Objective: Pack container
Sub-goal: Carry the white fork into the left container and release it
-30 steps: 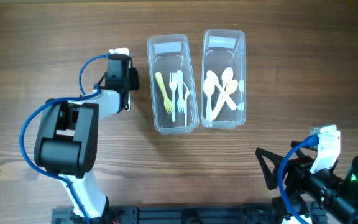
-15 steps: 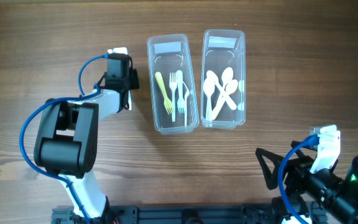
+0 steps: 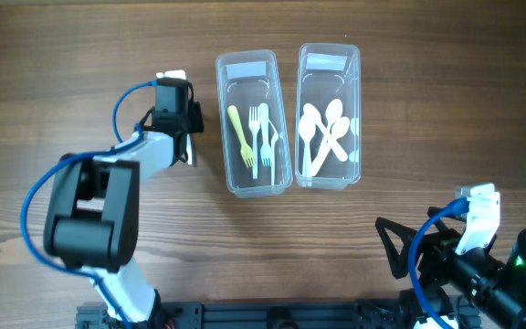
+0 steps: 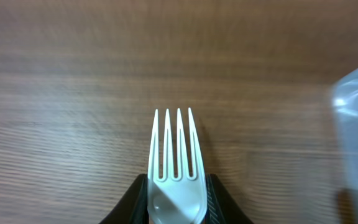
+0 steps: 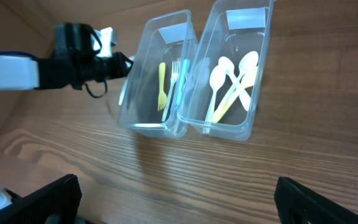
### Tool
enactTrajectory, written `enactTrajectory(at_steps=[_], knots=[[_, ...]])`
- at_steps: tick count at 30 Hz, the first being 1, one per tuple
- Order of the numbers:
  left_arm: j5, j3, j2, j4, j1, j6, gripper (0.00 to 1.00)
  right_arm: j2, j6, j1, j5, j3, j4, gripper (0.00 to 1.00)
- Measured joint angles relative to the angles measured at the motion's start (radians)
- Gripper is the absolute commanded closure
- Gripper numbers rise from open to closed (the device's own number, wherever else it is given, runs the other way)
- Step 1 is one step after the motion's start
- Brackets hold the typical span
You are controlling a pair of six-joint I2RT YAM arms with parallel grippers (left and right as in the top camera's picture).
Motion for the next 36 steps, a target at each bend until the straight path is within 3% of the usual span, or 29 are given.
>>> enactTrajectory(at_steps=[6, 12, 19, 20, 21, 22, 31, 36], knots=[[0.0, 0.0, -0.241, -0.105, -0.019, 0.0, 0.96, 0.0, 0.0, 0.0, 0.0, 0.0, 0.0, 0.0], [0.001, -0.001, -0.481, -0.148, -0.163, 0.0, 0.96, 0.0, 0.0, 0.0, 0.0, 0.0, 0.0, 0.0], [0.007, -0.001, -0.463, -0.109, -0.325, -0.008, 0.96, 0.0, 0.0, 0.0, 0.0, 0.0, 0.0, 0.0], [0.007, -0.001, -0.447, -0.094, -0.335, -0.016, 0.9, 0.0, 0.0, 0.0, 0.0, 0.0, 0.001, 0.0], [0.008, -0.001, -0.435, -0.085, -0.34, -0.023, 0.51, 0.0, 0.0, 0.0, 0.0, 0.0, 0.0, 0.0], [0.007, -0.001, -0.43, -0.082, -0.342, -0.035, 0.0, 0.0, 0.0, 0.0, 0.0, 0.0, 0.0, 0.0], [0.016, -0.001, -0.362, -0.067, -0.348, -0.14, 0.0, 0.0, 0.0, 0.0, 0.0, 0.0, 0.0, 0.0], [0.142, -0.002, -0.398, -0.122, -0.362, -0.154, 0.0, 0.0, 0.0, 0.0, 0.0, 0.0, 0.0, 0.0]])
